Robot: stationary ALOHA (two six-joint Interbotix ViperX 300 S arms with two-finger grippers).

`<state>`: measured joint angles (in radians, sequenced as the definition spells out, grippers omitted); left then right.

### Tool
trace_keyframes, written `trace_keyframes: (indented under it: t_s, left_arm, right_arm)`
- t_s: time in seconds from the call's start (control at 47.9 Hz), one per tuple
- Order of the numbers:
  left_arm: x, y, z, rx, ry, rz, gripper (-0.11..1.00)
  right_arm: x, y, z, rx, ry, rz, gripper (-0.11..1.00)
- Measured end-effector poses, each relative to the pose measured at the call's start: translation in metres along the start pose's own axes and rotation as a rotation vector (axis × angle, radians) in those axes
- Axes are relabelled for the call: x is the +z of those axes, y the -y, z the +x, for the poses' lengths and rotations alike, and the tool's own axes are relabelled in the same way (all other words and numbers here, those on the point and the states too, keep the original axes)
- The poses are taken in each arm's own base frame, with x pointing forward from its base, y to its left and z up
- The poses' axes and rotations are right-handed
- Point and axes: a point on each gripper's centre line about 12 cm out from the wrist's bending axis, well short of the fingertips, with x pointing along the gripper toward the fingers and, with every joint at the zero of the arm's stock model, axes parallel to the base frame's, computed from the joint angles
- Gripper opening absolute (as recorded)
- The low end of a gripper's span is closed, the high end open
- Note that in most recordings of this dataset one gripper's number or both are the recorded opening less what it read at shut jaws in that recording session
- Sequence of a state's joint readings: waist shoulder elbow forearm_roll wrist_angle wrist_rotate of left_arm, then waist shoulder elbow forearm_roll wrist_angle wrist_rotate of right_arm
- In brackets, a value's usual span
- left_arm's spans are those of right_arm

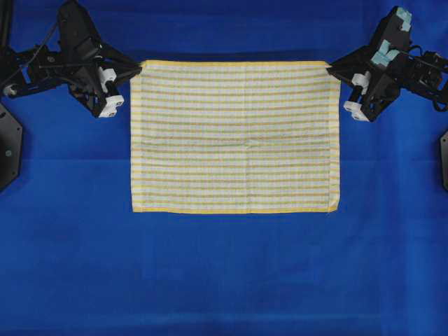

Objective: Fold the yellow towel.
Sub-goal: 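Pull both held corners down toward the bottom edge, folding in half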

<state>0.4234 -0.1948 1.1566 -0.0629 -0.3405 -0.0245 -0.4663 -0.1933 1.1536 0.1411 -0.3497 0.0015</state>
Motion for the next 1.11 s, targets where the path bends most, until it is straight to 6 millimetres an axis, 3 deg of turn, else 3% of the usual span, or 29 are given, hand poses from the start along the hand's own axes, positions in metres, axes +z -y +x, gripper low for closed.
trace_keyframes:
  t_s: [0.188, 0.689, 1.107]
  left_arm:
    - [-0.003, 0.021, -0.002, -0.063, -0.006, 0.035, 0.04]
    - [-0.023, 0.096, -0.034, -0.327, -0.028, 0.042, 0.04]
    - [-0.033, 0.129, -0.062, -0.478, -0.043, 0.011, 0.04]
  right_arm:
    - [-0.006, -0.013, -0.005, 0.038, -0.037, -0.013, 0.04]
    - [-0.029, -0.077, -0.049, 0.259, -0.089, -0.006, 0.04]
    - [-0.048, -0.114, -0.066, 0.377, -0.16, 0.007, 0.04]
